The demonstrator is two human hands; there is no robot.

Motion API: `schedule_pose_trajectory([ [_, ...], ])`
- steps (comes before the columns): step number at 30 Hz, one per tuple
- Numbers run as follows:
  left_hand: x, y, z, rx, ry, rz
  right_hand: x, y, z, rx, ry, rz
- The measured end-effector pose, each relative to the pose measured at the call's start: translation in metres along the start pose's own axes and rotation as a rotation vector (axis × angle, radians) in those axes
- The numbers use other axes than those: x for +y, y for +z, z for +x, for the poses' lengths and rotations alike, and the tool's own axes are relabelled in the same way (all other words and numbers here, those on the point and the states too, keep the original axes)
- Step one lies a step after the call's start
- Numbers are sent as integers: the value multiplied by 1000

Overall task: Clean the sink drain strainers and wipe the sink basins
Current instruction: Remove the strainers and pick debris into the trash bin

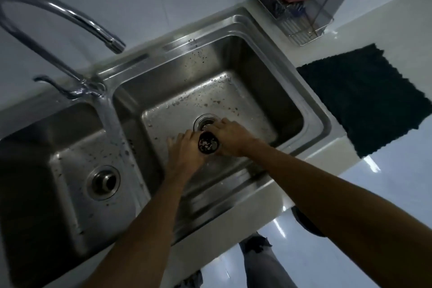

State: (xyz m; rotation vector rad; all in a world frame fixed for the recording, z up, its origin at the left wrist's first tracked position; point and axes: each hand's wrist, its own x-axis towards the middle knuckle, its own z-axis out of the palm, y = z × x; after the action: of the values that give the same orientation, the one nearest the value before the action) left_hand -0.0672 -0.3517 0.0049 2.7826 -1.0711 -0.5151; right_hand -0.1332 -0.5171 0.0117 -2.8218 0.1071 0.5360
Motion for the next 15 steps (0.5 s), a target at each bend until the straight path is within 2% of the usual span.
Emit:
schedule_pose_trajectory([
  [3,-21,29,3,-70,-73,-23,-5,28,31,-78,-92,-46],
  [8,-42,52,6,-62,-170,7,-17,57,62,-140,-174,-38],
  [13,-42,52,15,-136,-241,-77,0,53,69,-151,-191,-42],
  [15,-43,46,28,-159,-211,-106,23,42,71,-171,-151,-64],
])
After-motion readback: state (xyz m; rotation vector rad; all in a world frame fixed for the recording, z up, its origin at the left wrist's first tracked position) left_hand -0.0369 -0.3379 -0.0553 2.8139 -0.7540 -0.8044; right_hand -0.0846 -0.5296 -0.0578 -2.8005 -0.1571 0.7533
